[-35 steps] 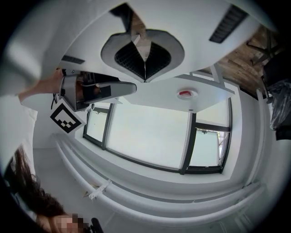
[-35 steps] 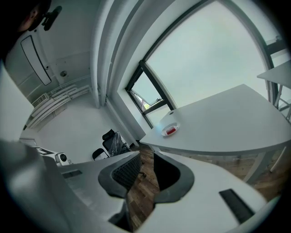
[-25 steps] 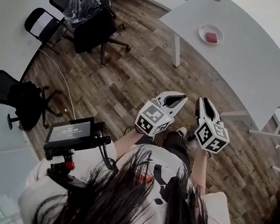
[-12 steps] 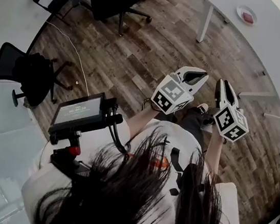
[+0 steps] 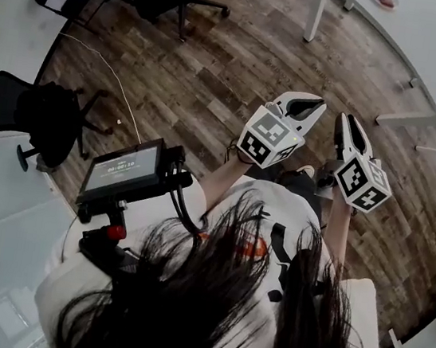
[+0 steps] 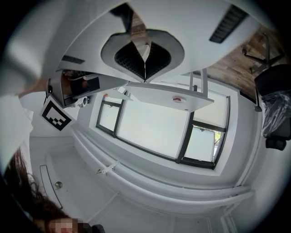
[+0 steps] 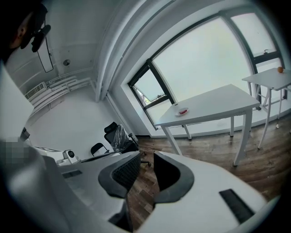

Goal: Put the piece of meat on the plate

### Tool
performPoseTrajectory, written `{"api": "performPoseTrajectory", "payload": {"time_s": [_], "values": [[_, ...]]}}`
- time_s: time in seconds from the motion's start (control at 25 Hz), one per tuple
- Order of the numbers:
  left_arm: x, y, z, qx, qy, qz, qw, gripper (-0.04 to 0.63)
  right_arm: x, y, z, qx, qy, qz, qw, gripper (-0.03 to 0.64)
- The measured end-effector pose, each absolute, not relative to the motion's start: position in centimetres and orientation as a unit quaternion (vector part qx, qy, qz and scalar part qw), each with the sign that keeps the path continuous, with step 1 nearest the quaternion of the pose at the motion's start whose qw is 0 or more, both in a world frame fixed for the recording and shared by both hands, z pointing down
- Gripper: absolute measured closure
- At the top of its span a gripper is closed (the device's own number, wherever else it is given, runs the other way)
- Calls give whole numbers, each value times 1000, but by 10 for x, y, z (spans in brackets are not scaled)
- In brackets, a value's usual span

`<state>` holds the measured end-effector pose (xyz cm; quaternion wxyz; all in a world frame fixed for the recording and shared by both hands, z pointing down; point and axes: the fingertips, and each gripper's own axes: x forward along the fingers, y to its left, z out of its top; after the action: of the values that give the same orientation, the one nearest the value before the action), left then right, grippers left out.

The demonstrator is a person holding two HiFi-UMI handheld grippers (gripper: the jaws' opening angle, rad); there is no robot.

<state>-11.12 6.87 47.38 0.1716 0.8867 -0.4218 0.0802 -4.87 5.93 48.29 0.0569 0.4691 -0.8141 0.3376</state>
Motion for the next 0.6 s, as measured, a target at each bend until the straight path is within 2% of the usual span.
{"api": "performPoseTrajectory", "payload": {"time_s": [0.24,0.6], "values": [[-96,62,477,885,-427,73,168,589,-33,57,490,466,-816,338,55,518],[-49,114,459,882,-438,65,161,589,19,114,476,464,-821,331,51,518]]}}
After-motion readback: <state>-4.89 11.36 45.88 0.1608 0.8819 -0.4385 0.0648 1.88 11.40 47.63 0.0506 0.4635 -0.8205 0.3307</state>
